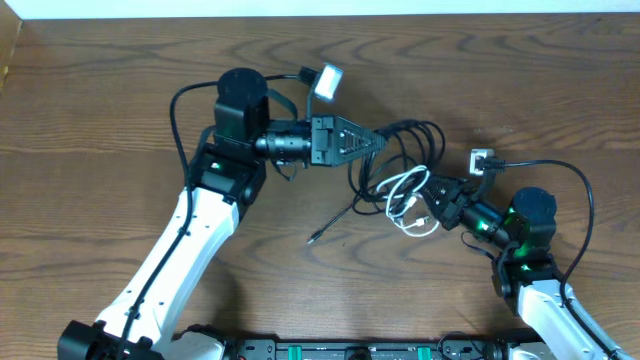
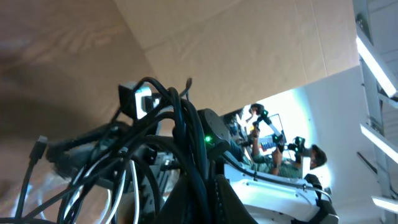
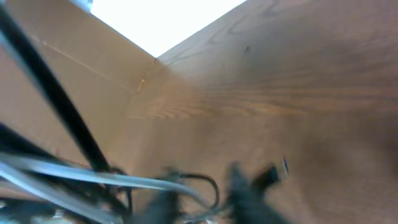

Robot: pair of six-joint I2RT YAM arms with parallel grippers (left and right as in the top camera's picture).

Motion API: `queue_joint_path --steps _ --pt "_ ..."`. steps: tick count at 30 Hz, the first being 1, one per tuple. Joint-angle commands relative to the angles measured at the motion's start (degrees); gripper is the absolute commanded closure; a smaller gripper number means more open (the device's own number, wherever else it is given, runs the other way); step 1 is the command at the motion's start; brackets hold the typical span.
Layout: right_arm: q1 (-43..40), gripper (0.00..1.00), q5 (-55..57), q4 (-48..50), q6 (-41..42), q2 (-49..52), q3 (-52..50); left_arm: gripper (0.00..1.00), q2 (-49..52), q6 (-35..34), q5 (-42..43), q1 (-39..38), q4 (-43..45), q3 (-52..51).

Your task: Untangle cables

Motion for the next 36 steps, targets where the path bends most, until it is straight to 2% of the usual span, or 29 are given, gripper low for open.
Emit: queue_joint_path --steps 1,10,19,30,32,33,34,36 --pt "0.26 0.99 5.73 0.22 -1.16 -0.02 0.26 0.92 -0.87 -0.5 1.97 -0.48 0.57 0.9" --pt "-3.78 0.99 14.14 -4.35 1.64 -0.04 0.26 0.92 -0.87 1.46 5.86 0.33 0.55 0.9" --pt "-14.75 0.99 12.76 -13.38 1.6 -2.49 0.26 0.92 -0.85 1.46 5.84 4.94 0.55 0.9" --pt "-23.63 0.98 6.67 -14.82 1.62 -7.82 0.26 0.92 -0.85 4.11 5.81 5.97 0.55 0.9" --pt "-23.91 0.92 5.9 -14.8 1.66 -8.41 0.26 0.92 -0.85 4.15 5.81 5.97 0.52 0.9" --pt "-23.89 0.83 5.16 -14.56 1.77 -8.59 0.26 0.92 -0.85 4.66 5.84 5.97 0.52 0.9" --pt "-23.91 0.67 3.98 -14.21 2.12 -8.72 0.26 0.92 -0.85 5.31 5.84 5.97 0.5 0.9" --pt "-23.91 0.54 0.92 -13.09 2.27 -8.79 0.26 0.92 -0.85 6.47 5.81 5.97 0.5 0.9"
